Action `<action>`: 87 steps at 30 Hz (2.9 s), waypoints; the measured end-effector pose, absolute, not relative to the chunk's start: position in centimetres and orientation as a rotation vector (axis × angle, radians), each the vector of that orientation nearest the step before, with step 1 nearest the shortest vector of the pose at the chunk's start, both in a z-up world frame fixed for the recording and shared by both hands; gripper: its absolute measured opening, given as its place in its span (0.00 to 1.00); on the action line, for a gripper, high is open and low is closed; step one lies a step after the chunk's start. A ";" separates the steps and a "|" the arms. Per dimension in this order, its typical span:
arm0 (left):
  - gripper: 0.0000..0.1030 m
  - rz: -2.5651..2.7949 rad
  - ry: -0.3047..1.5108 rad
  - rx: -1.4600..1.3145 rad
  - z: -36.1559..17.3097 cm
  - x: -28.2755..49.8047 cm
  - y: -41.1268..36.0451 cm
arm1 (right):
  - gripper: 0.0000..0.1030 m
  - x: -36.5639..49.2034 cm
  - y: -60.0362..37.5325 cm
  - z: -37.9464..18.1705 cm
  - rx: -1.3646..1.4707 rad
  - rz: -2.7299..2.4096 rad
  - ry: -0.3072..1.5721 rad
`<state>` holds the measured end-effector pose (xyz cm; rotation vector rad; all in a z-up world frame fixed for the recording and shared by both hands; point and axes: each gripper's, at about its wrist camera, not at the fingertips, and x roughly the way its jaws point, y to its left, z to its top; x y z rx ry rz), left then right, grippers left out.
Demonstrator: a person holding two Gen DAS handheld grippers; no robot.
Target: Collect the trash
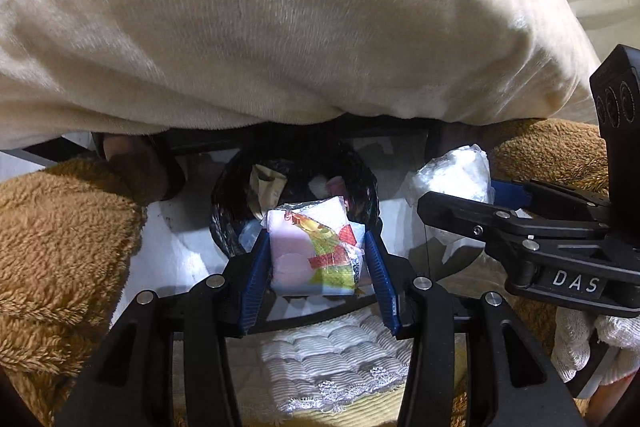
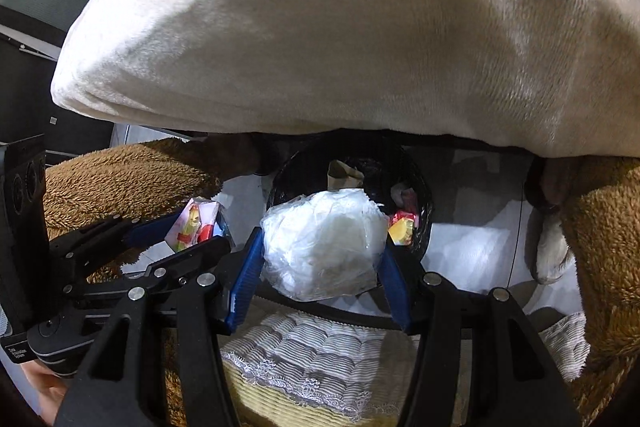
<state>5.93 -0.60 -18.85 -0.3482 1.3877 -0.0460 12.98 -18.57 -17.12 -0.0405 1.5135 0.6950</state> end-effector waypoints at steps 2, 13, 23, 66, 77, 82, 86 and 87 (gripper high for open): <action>0.44 -0.041 1.402 -0.346 -19.2 6.0 -0.6 | 0.54 13.1 -18.7 -17.5 -0.030 0.684 1.532; 0.46 -0.039 1.432 -0.386 -20.1 6.0 -0.1 | 0.55 13.7 -19.4 -18.2 0.015 0.653 1.570; 0.59 -0.001 1.410 -0.417 -19.6 5.9 0.6 | 0.64 14.4 -20.3 -17.9 0.086 0.631 1.557; 0.90 -0.069 0.557 -0.130 4.0 3.2 3.3 | 0.96 14.1 -25.4 5.6 -0.056 0.765 0.522; 0.93 -0.084 0.499 -0.112 3.9 5.7 3.6 | 0.96 16.9 -24.2 6.1 -0.167 0.754 0.445; 0.93 -0.078 0.473 -0.120 3.8 5.3 3.6 | 0.96 17.8 -24.6 5.1 -0.110 0.741 0.471; 0.93 -0.077 0.460 -0.103 3.9 5.2 3.3 | 0.96 18.2 -24.8 4.8 -0.098 0.722 0.488; 0.93 -0.075 0.460 -0.102 3.8 5.2 3.3 | 0.96 18.3 -24.9 4.8 -0.094 0.719 0.491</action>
